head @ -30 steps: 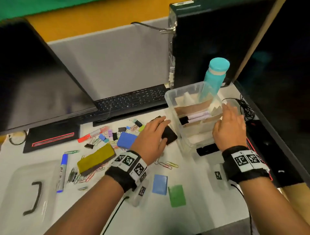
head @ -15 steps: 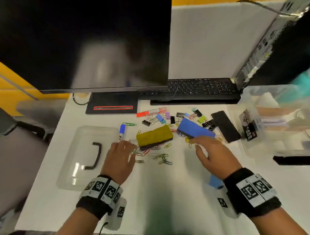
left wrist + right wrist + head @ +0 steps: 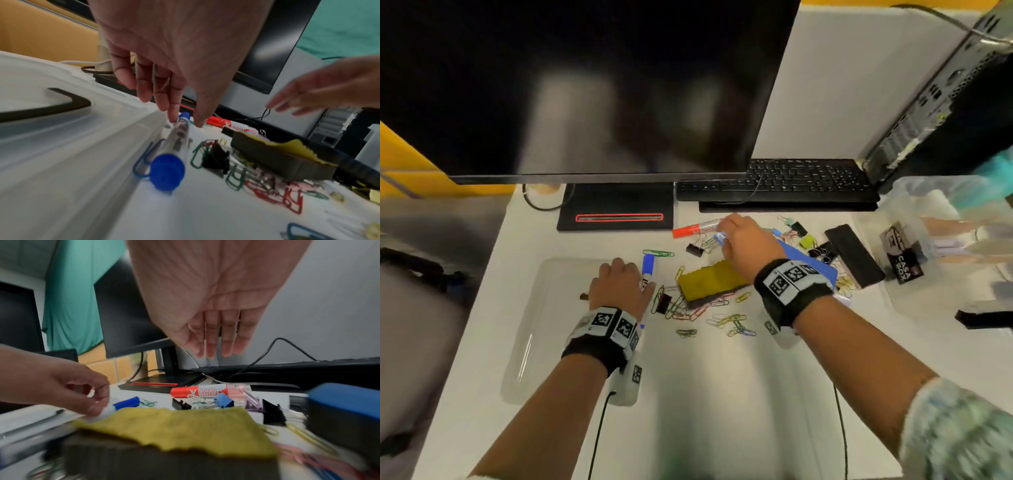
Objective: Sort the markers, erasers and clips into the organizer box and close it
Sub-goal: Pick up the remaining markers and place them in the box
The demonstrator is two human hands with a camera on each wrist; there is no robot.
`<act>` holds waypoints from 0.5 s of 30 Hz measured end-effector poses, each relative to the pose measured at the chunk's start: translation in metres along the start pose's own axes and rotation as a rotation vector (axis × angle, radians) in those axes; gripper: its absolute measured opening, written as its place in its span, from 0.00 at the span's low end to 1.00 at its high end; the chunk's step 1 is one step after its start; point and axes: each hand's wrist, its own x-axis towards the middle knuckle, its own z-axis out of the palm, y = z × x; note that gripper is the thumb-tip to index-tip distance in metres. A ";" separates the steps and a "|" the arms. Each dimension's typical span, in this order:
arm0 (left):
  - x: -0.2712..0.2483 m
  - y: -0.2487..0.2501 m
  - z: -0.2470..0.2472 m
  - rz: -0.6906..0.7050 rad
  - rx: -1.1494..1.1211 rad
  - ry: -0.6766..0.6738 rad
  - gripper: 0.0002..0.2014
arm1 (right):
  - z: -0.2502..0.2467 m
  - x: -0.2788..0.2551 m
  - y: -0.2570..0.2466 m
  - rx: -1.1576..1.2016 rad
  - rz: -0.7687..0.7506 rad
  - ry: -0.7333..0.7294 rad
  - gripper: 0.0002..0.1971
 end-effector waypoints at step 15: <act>-0.036 -0.008 -0.011 0.054 -0.612 0.010 0.07 | 0.021 0.052 -0.021 -0.067 0.043 0.021 0.21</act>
